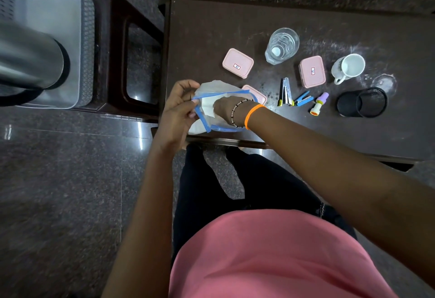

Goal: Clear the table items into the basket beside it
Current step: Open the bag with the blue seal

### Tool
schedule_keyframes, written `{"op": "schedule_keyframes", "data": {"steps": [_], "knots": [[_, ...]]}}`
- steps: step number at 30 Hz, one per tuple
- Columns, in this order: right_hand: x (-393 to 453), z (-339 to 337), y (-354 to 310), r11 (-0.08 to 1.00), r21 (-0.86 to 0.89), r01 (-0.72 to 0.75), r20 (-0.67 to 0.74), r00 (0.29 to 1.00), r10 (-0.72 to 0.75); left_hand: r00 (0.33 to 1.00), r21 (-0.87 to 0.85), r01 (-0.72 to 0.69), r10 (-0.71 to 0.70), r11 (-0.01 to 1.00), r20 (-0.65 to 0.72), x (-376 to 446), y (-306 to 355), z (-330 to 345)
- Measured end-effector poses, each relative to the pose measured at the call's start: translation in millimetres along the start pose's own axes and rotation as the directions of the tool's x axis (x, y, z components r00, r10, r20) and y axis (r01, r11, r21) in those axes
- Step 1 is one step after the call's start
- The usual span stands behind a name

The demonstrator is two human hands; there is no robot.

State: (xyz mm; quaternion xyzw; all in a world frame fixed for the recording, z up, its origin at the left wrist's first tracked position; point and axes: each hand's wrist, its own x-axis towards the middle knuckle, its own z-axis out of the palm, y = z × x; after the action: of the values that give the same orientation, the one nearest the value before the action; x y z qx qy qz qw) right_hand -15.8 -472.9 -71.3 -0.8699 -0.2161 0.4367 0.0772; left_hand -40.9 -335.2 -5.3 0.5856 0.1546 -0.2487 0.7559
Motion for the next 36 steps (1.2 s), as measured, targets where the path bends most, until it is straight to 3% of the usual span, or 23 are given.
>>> {"op": "schedule_keyframes", "data": {"steps": [5,9,13,15,16,18,20,24,27,31,33,36], "knots": [[3.0,0.9,-1.4,0.995,0.100,0.000,-0.110,0.994,0.011,1.000,0.010,0.006,-0.005,1.000,-0.029,-1.3,-3.4,-1.2],[-4.3,0.2,0.2,0.982,0.188,0.027,-0.181,0.983,0.007,0.998,0.125,0.020,-0.011,0.992,-0.069,-0.5,-6.2,-1.9],[0.9,-2.3,-4.2,0.970,0.240,-0.040,-0.146,0.986,0.077,0.999,0.057,0.041,-0.039,0.998,-0.037,-0.8,-2.8,1.5],[1.7,-8.8,-4.9,0.979,0.203,-0.010,-0.183,0.982,0.048,0.999,0.038,0.033,-0.033,0.999,-0.022,-1.0,-1.6,2.5],[3.5,-10.9,-3.0,0.992,0.114,0.057,-0.198,0.980,-0.033,0.999,0.053,0.026,-0.025,0.998,-0.025,-1.1,-1.7,2.7],[3.7,-14.0,-2.9,0.994,0.056,0.099,-0.117,0.989,-0.091,0.998,0.155,0.019,-0.010,0.988,-0.058,-1.2,-2.3,4.0],[-2.2,-17.7,-8.5,0.984,0.168,0.055,-0.090,0.995,-0.040,0.991,0.278,0.034,0.004,0.960,-0.136,0.0,-5.2,3.8],[-19.0,-13.4,-13.3,0.965,0.219,0.144,-0.345,0.937,-0.061,0.980,0.427,0.077,0.011,0.901,-0.200,5.0,-17.4,-1.9],[-20.8,-7.1,-9.3,0.916,0.368,0.160,-0.254,0.965,-0.067,0.980,0.527,0.081,0.028,0.846,-0.195,9.6,-21.2,1.9],[-37.9,-20.9,-2.7,0.909,0.385,0.158,-0.250,0.966,-0.062,0.978,0.527,0.077,0.040,0.846,-0.207,11.5,-16.3,14.0],[-40.3,-24.4,9.0,0.946,0.294,0.135,-0.299,0.953,-0.043,0.984,0.511,0.056,0.039,0.858,-0.174,10.1,-12.8,14.7],[-35.5,-4.8,15.2,0.979,0.201,0.010,-0.326,0.944,0.057,0.999,0.322,0.030,-0.014,0.946,-0.051,2.8,-9.5,16.3]]}}
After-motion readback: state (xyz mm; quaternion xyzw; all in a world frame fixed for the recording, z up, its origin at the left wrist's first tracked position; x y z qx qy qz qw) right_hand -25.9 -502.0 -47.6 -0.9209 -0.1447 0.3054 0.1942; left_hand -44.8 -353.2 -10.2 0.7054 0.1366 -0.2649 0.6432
